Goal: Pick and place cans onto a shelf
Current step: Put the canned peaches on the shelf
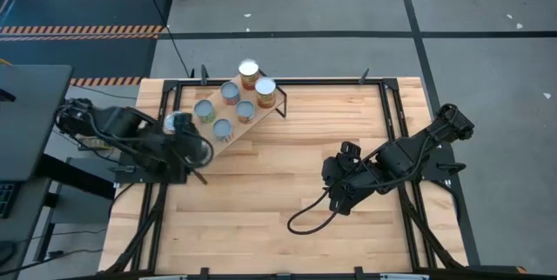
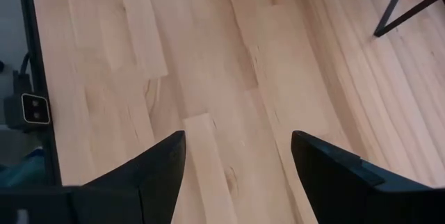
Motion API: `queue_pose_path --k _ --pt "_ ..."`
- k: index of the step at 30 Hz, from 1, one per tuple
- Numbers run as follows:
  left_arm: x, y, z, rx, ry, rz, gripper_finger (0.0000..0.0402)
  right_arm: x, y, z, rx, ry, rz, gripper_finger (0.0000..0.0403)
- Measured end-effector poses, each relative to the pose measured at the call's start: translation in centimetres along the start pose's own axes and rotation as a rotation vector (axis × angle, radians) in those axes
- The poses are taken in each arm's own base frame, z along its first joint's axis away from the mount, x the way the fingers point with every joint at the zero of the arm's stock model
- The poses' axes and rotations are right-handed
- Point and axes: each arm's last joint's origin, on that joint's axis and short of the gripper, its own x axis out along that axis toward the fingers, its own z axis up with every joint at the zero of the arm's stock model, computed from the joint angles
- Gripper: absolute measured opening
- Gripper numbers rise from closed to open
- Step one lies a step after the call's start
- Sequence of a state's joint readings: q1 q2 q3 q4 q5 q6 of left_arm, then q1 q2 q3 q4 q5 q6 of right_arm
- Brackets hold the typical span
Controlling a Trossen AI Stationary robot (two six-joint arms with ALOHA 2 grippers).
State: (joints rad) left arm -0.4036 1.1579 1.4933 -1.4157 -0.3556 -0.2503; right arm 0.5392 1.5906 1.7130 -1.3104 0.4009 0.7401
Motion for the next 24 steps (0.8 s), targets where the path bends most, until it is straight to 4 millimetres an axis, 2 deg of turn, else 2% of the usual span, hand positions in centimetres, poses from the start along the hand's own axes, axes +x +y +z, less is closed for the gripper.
queue_pose_path --k 4,9,18,24 --pt "-0.7 1.1 -0.8 0.005 -0.001 0.056 0.0318 0.2 -0.3 0.4 0.02 -0.007 -0.002 0.0268" --pt "-0.4 2.1 -0.9 -0.01 0.04 0.088 0.0318 0.9 -1.3 1.9 0.023 -0.05 0.001 0.0268" --pt "3.0 2.7 -1.7 0.049 0.092 0.01 0.0318 2.1 -3.9 5.6 0.008 -0.2 0.007 0.0268" --pt "4.4 2.7 -2.5 0.098 0.165 0.018 0.0318 2.4 -4.8 6.5 0.009 -0.216 0.022 0.0268"
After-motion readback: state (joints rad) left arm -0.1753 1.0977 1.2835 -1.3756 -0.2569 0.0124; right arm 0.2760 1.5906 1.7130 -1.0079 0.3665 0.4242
